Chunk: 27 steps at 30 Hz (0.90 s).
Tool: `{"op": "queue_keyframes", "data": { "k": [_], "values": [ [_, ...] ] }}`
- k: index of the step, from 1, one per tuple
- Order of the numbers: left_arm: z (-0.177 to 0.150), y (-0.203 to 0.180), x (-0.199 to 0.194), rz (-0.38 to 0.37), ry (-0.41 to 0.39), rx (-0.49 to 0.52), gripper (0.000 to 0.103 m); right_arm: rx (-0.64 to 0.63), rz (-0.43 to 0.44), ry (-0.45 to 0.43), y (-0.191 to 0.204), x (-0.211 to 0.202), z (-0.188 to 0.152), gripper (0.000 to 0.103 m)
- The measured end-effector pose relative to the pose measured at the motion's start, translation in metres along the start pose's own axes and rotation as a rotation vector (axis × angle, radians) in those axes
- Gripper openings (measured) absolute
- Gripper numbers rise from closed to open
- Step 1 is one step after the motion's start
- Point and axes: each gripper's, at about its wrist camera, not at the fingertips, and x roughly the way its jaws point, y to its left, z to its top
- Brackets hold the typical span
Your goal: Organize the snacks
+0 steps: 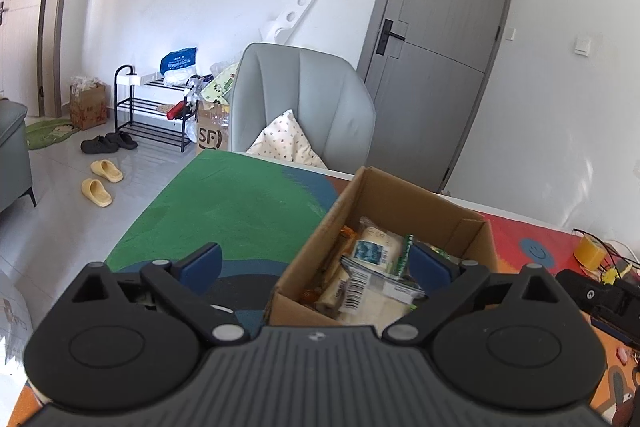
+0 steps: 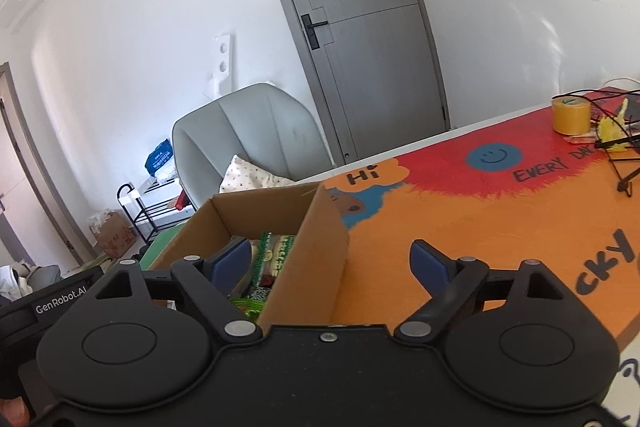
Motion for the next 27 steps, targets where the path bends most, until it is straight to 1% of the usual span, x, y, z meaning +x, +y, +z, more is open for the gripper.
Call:
{"op": "queue_keyframes", "data": {
  "k": [3,7,10,15,21,27],
  "values": [
    [-0.002,-0.01,-0.006,-0.013,0.005,0.031,0.1,-0.001,-0.004,-0.009,-0.007,-0.01,0.002,0.095],
    [-0.004,-0.02,-0.014,-0.027,0.015,0.062,0.1,-0.002,-0.008,-0.023,-0.015,-0.023,0.003,0.099],
    [-0.005,-0.026,-0.022,-0.03,0.008,0.082,0.101,-0.001,-0.015,-0.037,-0.02,-0.032,0.004,0.103],
    [-0.004,-0.034,-0.034,-0.036,0.006,0.117,0.103,-0.002,-0.029,-0.044,-0.027,-0.045,0.005,0.103],
    [-0.005,-0.048,-0.046,-0.04,0.007,0.165,0.103,-0.019,-0.055,-0.056,-0.032,-0.062,0.006,0.103],
    [-0.006,-0.054,-0.057,-0.057,0.029,0.201,0.103,-0.015,-0.081,-0.059,-0.039,-0.077,0.008,0.103]
  ]
}}
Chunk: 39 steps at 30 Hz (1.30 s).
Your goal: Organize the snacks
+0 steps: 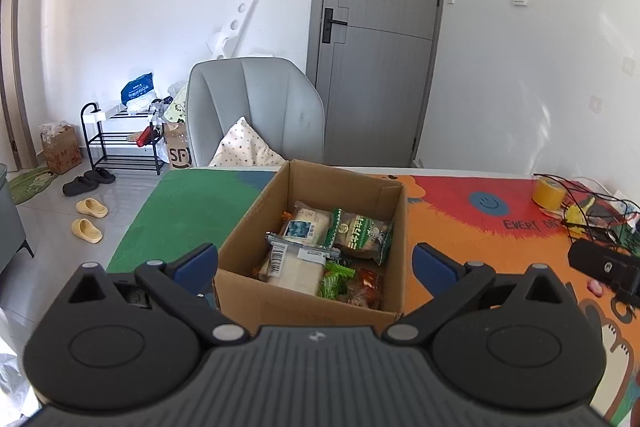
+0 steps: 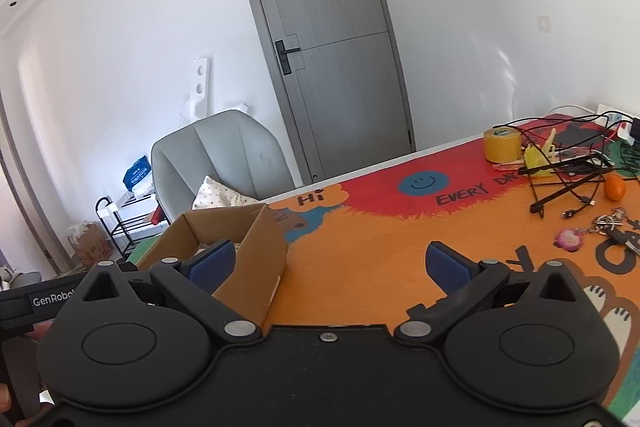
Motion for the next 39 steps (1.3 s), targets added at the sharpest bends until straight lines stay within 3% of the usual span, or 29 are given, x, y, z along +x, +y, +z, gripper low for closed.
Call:
{"op": "queue_keyframes", "data": {
  "k": [25,39],
  "values": [
    [-0.007,0.017,-0.048,-0.036,0.019,0.084,0.103,-0.045,-0.002,0.071,-0.006,-0.051,0.0,0.103],
    [-0.005,0.046,-0.055,0.006,0.008,0.067,0.103,-0.045,-0.014,0.066,-0.014,-0.073,0.003,0.103]
  ]
}}
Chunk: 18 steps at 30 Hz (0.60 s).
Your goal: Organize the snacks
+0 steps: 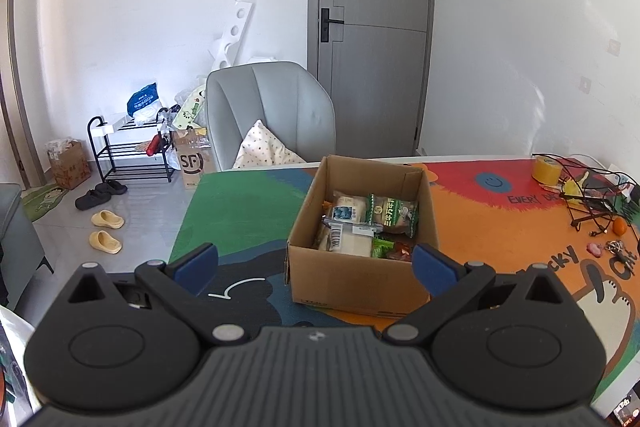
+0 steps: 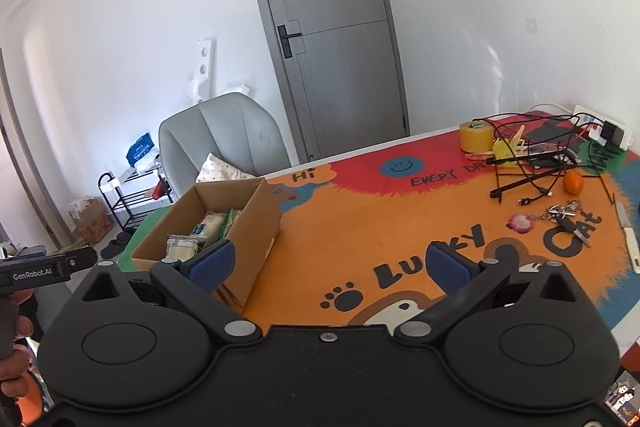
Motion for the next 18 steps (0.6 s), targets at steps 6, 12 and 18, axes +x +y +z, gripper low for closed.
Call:
{"op": "queue_keyframes", "data": {
  "k": [6,12,18],
  "values": [
    [-0.0019,-0.001,-0.0011,-0.009,0.008,0.009,0.103,-0.002,-0.006,0.011,-0.0003,0.001,-0.0009,0.103],
    [-0.0037,-0.003,-0.0004,-0.029,0.018,0.015,0.103,-0.016,0.003,0.025,0.0035,0.0019,-0.0025,0.103],
    [-0.0045,-0.0013,0.0023,-0.037,0.033,0.01,0.103,-0.029,0.018,0.041,0.0069,0.0044,-0.0035,0.103]
  ]
}}
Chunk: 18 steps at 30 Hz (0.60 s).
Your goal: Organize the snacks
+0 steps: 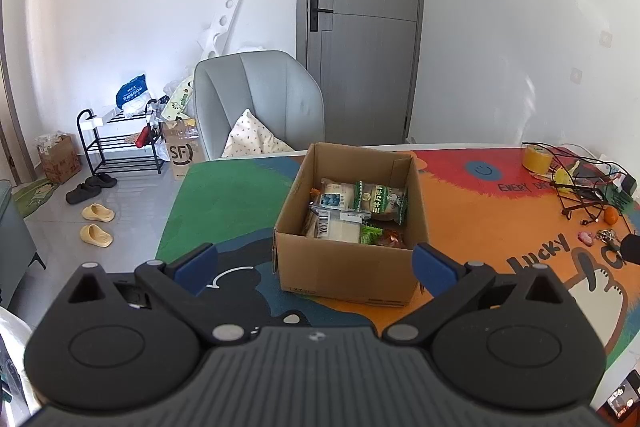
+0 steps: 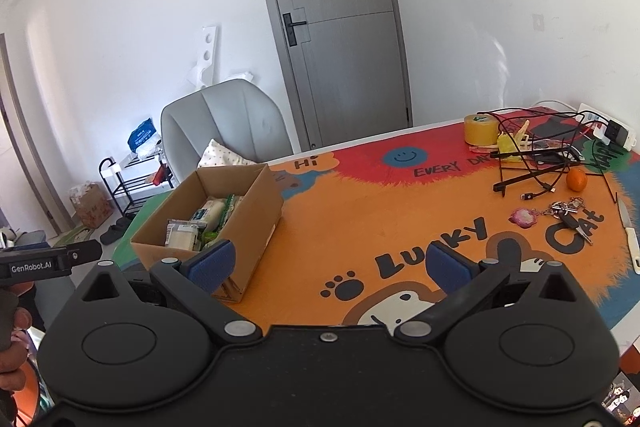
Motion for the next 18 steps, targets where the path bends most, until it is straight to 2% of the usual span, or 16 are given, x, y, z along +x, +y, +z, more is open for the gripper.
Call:
{"op": "queue_keyframes", "data": {
  "k": [18],
  "values": [
    [0.0004,-0.0014,0.0035,-0.005,0.011,0.006,0.103,-0.003,-0.001,0.006,0.0021,0.001,-0.0004,0.103]
  ]
}}
